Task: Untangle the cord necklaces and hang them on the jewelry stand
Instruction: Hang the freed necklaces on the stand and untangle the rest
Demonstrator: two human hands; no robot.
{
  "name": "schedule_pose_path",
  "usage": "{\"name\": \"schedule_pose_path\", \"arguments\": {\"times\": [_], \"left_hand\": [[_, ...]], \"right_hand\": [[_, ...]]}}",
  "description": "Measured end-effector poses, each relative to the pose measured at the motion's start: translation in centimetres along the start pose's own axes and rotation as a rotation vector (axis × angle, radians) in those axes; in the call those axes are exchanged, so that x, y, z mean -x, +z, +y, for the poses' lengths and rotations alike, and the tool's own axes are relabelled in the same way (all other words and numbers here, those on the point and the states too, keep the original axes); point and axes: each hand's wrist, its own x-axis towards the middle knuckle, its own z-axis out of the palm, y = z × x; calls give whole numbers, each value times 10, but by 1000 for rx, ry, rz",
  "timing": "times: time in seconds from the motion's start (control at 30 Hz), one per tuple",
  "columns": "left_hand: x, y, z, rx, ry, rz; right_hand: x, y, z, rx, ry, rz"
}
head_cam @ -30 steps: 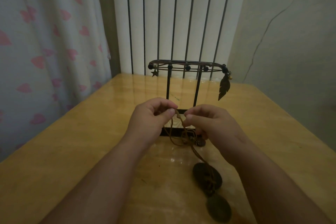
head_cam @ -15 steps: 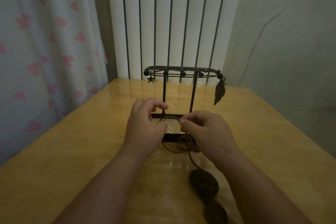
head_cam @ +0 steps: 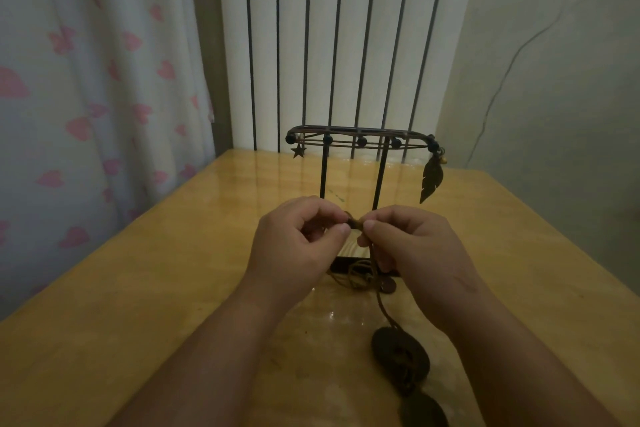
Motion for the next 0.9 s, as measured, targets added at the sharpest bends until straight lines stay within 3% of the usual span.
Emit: {"name": "schedule_pose_path", "arguments": {"times": [0.47, 0.9], "left_hand": [[1, -2, 2, 3, 65, 8], [3, 3, 2, -38, 61, 23]], "right_hand": [[0, 0, -1, -72, 28, -2], [-1, -1, 3, 43, -38, -22]]}}
